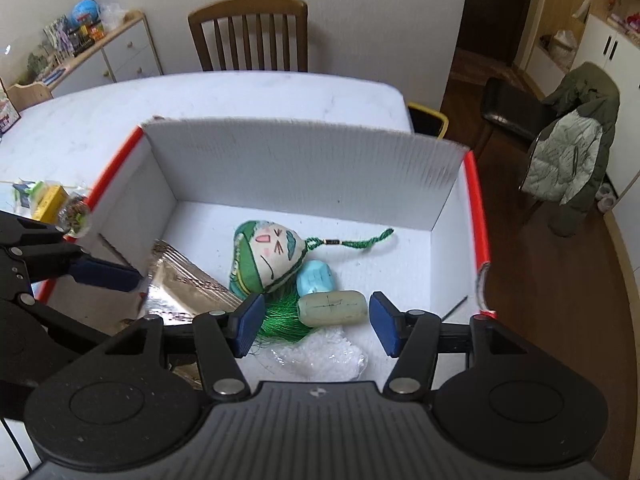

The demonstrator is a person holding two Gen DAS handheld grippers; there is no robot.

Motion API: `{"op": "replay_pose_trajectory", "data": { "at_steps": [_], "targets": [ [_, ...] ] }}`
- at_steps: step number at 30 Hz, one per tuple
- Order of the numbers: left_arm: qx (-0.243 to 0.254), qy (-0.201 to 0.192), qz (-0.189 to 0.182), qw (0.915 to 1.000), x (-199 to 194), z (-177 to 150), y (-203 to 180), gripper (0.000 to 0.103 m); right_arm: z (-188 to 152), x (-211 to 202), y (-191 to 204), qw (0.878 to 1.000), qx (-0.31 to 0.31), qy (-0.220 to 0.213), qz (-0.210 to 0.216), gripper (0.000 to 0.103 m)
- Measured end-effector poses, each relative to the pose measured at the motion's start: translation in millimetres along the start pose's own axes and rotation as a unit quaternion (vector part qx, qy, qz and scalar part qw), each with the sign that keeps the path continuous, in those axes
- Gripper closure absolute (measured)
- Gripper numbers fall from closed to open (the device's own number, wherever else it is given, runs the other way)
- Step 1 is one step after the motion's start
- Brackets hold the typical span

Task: Organize objects
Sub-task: 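Lower the soap and pouch into the shoebox and open both tools, then withdraw both tools from the box back over the table items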

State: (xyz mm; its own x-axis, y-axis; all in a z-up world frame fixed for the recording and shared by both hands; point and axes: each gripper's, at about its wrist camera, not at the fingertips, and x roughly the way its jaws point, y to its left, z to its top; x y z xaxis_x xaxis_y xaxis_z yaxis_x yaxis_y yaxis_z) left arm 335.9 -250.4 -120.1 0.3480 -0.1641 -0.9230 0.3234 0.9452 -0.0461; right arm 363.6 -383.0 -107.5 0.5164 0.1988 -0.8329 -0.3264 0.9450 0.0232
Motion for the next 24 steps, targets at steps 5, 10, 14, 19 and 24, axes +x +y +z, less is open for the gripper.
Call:
{"op": "replay_pose_trajectory", "data": {
  "at_steps": [5, 10, 14, 19, 24],
  "targets": [
    [0.000, -0.032, -0.009, 0.9994, -28.9, -7.9, 7.9, 0.028, -1.4, -27.0, 6.5, 1.000, 0.006, -0.022, -0.004, 0.046],
    [0.002, -0.060, -0.020, 0.9980, -49.9, -17.6, 18.0, 0.028, -4.4, -52.5, 22.5, 0.999, 0.009, -0.045, -0.008, 0.046],
    [0.006, -0.084, -0.030, 0.9960, -70.1, -31.1, 32.0, 0.028, -8.1, -71.4, 42.8, 0.998, 0.010, -0.061, -0.016, 0.041],
    [0.016, -0.109, -0.042, 0.9930, -96.8, -50.1, 54.8, 0.024, -12.3, -91.2, 74.3, 0.997, 0.016, -0.075, -0.026, 0.040],
    [0.024, -0.135, -0.047, 0.9895, -123.9, -68.9, 81.5, 0.020, -13.9, -110.1, 111.0, 0.995, 0.015, -0.092, -0.036, 0.038]
  ]
}}
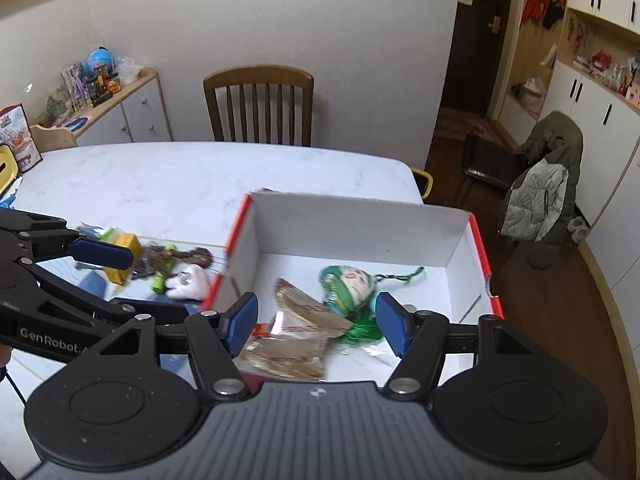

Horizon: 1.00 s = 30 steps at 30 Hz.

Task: Organize objects
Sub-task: 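Withdraw both tools from the box back over the table items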

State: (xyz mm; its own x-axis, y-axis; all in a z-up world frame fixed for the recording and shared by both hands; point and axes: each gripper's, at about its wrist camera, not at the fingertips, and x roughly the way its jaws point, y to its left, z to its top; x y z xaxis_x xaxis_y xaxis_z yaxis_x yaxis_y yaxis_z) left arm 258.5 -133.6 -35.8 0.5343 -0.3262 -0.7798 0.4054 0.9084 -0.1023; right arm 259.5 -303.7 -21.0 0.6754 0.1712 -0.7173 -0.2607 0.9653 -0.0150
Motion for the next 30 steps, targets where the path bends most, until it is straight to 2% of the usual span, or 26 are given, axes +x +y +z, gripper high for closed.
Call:
{"op": "replay_pose_trajectory", "data": {
  "at_steps": [7, 15, 23, 25, 30],
  "targets": [
    [0.016, -0.030, 0.004, 0.9994, -41.1, -16.0, 33.1, 0.016, -0.3, -22.8, 50.4, 1.000, 0.006, -0.025, -0.001, 0.034],
    [0.014, -0.047, 0.009, 0.9987, -73.1, -39.7, 74.2, 0.009, -4.9, -33.7, 101.8, 0.999, 0.010, -0.034, 0.005, 0.028],
    [-0.002, -0.051, 0.019, 0.9985, -87.1, -57.4, 115.9, 0.001, -14.4, -28.5, 135.8, 0.999, 0.031, -0.037, 0.020, 0.026],
    [-0.007, -0.049, 0.022, 0.9985, -88.0, -61.7, 125.0, 0.001, -17.1, -26.6, 141.3, 0.998, 0.040, -0.041, 0.027, 0.022],
    [-0.020, -0.043, 0.027, 0.9985, -83.6, -70.7, 149.6, 0.001, -21.0, -18.5, 155.7, 0.997, 0.049, -0.046, 0.037, 0.019]
  ]
}}
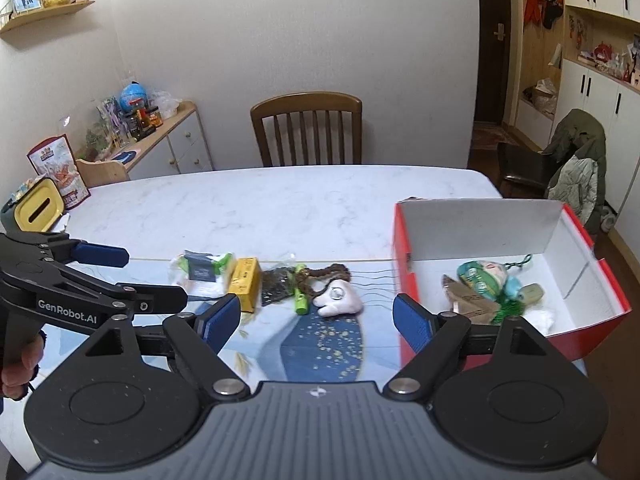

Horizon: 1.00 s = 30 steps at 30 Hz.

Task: Organize objects
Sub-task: 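Withdraw both tools from the box back over the table items, then grasp the yellow box with the right tool while the left tool grasps the white wipe pack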

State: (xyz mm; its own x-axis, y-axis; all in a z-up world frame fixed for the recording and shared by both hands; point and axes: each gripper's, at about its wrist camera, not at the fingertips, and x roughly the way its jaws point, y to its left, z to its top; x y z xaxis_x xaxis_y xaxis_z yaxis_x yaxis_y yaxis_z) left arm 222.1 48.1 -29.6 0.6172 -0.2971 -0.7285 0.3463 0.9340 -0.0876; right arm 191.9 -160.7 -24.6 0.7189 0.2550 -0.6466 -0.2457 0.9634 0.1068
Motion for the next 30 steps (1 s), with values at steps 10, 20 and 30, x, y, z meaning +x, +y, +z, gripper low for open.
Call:
{"op": "replay_pose_trajectory", "data": {
  "at_steps": [10, 20, 30],
  "targets": [
    [-0.026, -0.028, 0.038, 0.9985, 17.1, -12.0, 45.7, 0.000, -11.1, 42.2, 20.9, 1.000, 0.003, 0.023, -0.013, 0.019],
    [-0.069, 0.007, 0.068, 0.9953, 66.9, -4.7, 96.8, 0.000, -9.6, 94.7, 48.5, 0.998, -0.011, 0.054, -0.005, 0.019],
    [-0.113, 0.042, 0.074, 0.9899, 115.1, 7.3, 129.6, 0.000, -4.3, 156.1, 74.3, 0.996, -0.044, 0.079, 0.017, 0.019]
  ]
}}
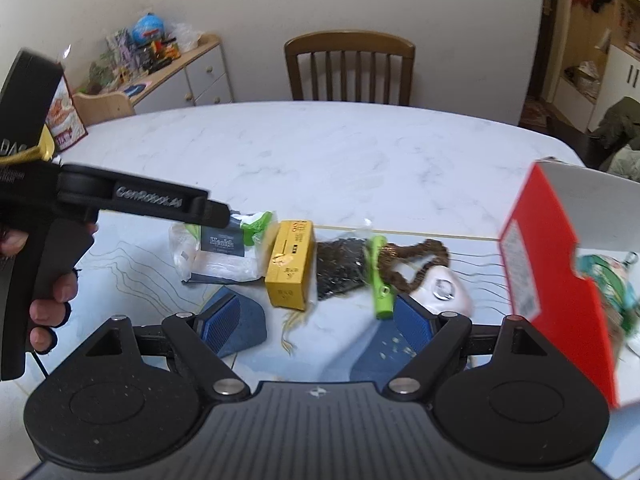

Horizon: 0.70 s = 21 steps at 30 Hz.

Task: Organize objects
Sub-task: 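Grasp the yellow box with the right tool while the left tool grasps the white wipe pack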

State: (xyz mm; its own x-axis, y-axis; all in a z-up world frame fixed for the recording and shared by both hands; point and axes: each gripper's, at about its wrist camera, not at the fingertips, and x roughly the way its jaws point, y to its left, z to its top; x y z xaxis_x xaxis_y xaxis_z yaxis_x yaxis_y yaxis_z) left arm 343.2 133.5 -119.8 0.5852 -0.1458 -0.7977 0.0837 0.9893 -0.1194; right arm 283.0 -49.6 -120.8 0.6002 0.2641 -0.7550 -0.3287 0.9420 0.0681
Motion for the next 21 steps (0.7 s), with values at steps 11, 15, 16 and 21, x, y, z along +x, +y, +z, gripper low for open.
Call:
{"op": "replay_pose_trajectory", "data": {
  "at_steps": [11, 15, 16, 21],
  "targets": [
    [0.067, 0.016, -0.026, 0.9973, 33.1, -15.8, 7.9, 0.001, 13.4, 49.8, 2.5, 0.999, -0.035, 0.022, 0.022, 0.020],
    [0.043, 0.017, -0.040, 0.9982, 41.4, -17.0, 16.6, 0.001, 11.6, 67.5, 7.2, 0.998, -0.047, 0.032, 0.024, 0.024],
    [0.042, 0.017, -0.045, 0.9980, 43.6, -17.6, 18.1, 0.001, 11.5, 71.4, 8.1, 0.998, -0.048, 0.035, 0.025, 0.028],
    [0.049, 0.001, -0.056, 0.9972, 45.5, -20.3, 19.5, 0.007, 12.1, 87.6, 14.8, 0.997, -0.062, 0.039, 0.028, 0.040]
  ]
}}
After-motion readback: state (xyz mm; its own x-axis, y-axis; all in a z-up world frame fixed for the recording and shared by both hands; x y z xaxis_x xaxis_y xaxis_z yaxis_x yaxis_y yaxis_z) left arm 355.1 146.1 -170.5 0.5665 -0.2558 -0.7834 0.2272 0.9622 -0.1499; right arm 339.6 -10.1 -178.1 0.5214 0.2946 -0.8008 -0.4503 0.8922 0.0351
